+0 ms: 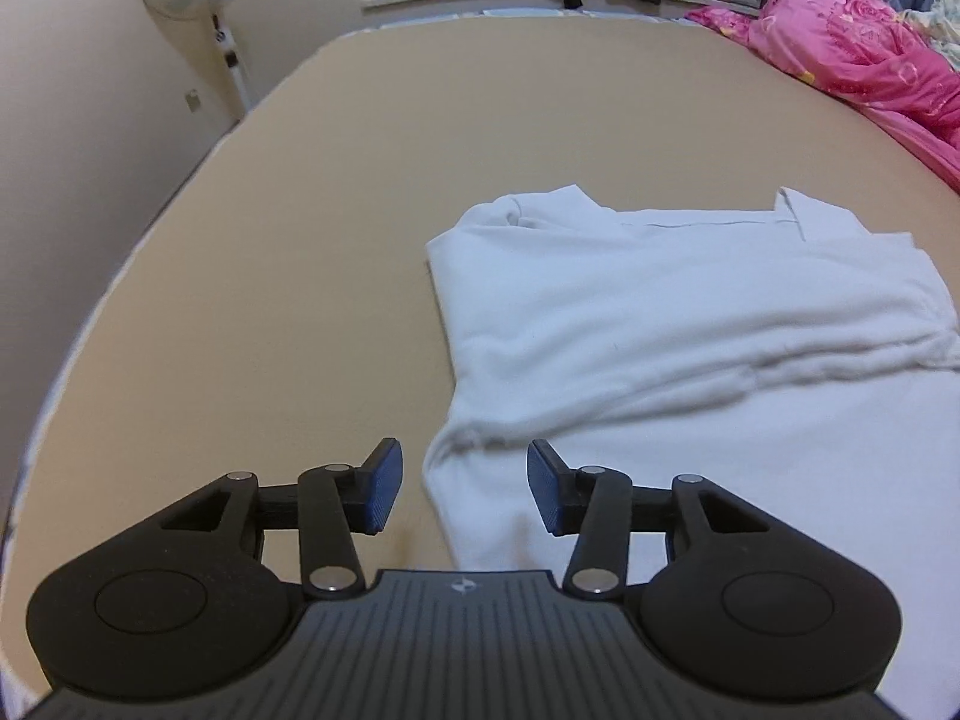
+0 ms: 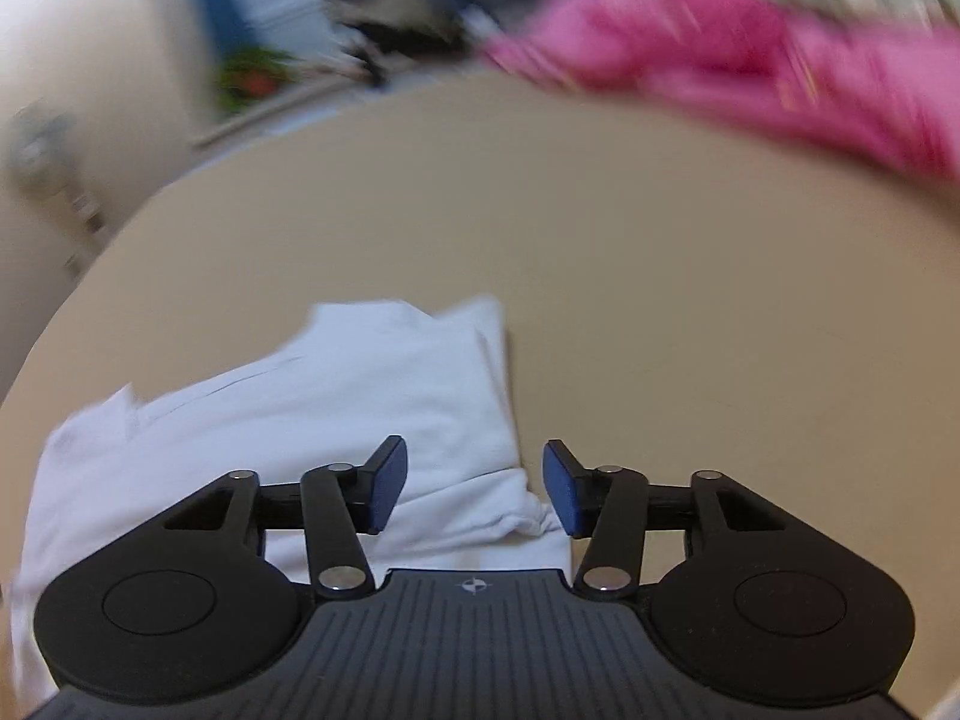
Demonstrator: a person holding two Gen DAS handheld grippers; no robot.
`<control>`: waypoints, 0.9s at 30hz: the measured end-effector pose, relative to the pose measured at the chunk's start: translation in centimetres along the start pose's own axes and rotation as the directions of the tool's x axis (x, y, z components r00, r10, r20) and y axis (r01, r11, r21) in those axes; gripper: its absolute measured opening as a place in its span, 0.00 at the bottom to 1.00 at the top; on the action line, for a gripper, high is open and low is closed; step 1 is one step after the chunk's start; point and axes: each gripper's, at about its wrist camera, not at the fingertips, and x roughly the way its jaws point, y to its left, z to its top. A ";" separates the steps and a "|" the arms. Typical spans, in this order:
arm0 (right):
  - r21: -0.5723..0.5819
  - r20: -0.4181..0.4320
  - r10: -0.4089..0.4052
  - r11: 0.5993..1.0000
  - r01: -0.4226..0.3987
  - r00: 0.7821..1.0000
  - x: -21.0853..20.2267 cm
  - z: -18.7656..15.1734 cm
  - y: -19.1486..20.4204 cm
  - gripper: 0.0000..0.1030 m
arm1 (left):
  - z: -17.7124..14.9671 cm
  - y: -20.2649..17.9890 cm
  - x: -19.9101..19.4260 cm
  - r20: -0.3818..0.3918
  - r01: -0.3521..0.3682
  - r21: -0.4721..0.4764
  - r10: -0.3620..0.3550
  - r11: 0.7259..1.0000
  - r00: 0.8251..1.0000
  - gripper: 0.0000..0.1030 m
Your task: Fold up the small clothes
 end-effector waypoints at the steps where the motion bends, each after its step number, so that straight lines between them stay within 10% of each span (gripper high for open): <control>1: -0.019 0.018 0.017 1.000 -0.016 1.000 -1.7 -0.9 0.2 0.54 | -0.5 0.0 -1.1 0.003 0.000 -0.003 0.000 1.000 1.000 0.51; 9: -0.038 0.077 0.070 0.997 -0.067 0.995 -9.2 -4.5 -1.9 0.59 | -7.4 0.3 -9.4 0.031 0.063 -0.070 -0.061 0.996 0.998 0.53; 15: 0.052 -0.041 0.046 0.998 -0.044 0.998 -10.9 -8.5 -8.2 0.60 | -13.9 1.1 -13.5 0.107 0.063 -0.054 -0.057 0.997 0.993 0.48; 27: 0.174 -0.302 0.072 0.985 -0.019 0.951 -9.5 -13.2 -12.1 0.60 | -19.8 2.7 -8.2 -0.183 0.067 -0.341 -0.136 0.938 0.974 0.39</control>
